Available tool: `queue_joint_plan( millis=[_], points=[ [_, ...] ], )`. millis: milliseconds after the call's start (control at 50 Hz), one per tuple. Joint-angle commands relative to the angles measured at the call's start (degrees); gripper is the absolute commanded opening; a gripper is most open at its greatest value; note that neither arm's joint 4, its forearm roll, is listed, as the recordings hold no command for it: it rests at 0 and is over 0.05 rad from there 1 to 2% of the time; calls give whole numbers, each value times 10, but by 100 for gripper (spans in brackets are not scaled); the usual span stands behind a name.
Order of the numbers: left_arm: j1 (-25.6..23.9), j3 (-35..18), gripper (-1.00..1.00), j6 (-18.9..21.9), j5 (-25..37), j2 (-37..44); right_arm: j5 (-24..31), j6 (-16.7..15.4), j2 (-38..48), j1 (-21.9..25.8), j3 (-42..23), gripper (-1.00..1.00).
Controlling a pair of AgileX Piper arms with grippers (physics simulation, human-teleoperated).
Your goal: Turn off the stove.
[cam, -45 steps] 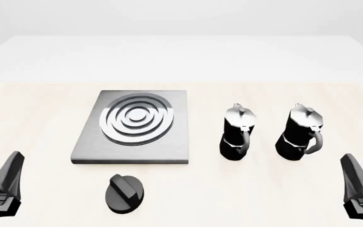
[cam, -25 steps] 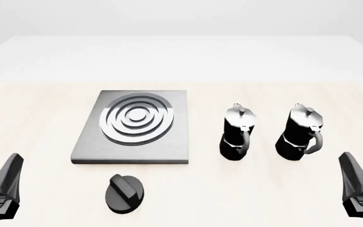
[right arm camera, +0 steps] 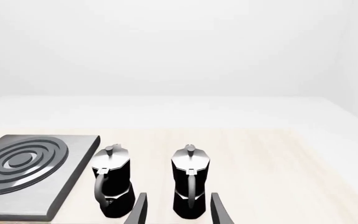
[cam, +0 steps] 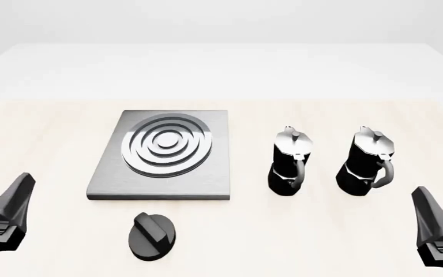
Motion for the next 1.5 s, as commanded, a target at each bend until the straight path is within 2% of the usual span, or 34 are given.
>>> queue_joint_plan(
  millis=[20,60,80,120,220,260,300,320,360,380,400,440,520,640,680,760,820,840,940,1180,1500],
  points=[
    [-28,-41,100,16,8,86,7,0,-6,4,0,100],
    [-32,-49,100,12,11,102,6,0,-6,4,0,100],
    [-42,-53,100,29,19,103,6,0,-5,5,0,100],
    [-53,-62,100,25,23,133,6,0,-5,6,0,100],
    [-80,-88,100,51,55,163,5,-1,-3,6,0,100],
    [-91,-96,100,32,61,192,4,0,-1,6,0,100],
    [-109,-103,100,49,75,197,3,0,0,6,0,100],
    [-118,-105,100,42,79,205,3,0,0,6,0,100],
    [-128,-108,100,70,89,200,2,-1,2,5,0,100],
    [-138,-113,100,56,92,222,1,-1,3,6,0,100],
    [-145,-115,100,89,99,213,0,-1,3,6,0,100],
    [-138,-120,100,79,99,236,1,-1,3,6,0,100],
    [-147,-128,100,104,109,261,3,-1,1,7,0,100],
    [-157,-129,100,114,123,292,3,-2,2,6,0,100],
    [-154,-119,100,144,119,312,4,-1,1,6,0,100],
    [-159,-121,100,145,125,326,3,-2,3,8,0,100],
    [-157,-120,100,148,120,346,2,-2,5,8,0,100],
    [-153,-116,100,161,116,349,2,-3,5,9,0,100],
    [-164,-112,100,148,114,370,4,-2,2,7,0,100],
    [-147,-84,100,166,61,432,-1,-2,6,6,0,100],
    [-156,-67,100,157,8,510,3,-2,2,4,0,100]
  ],
)
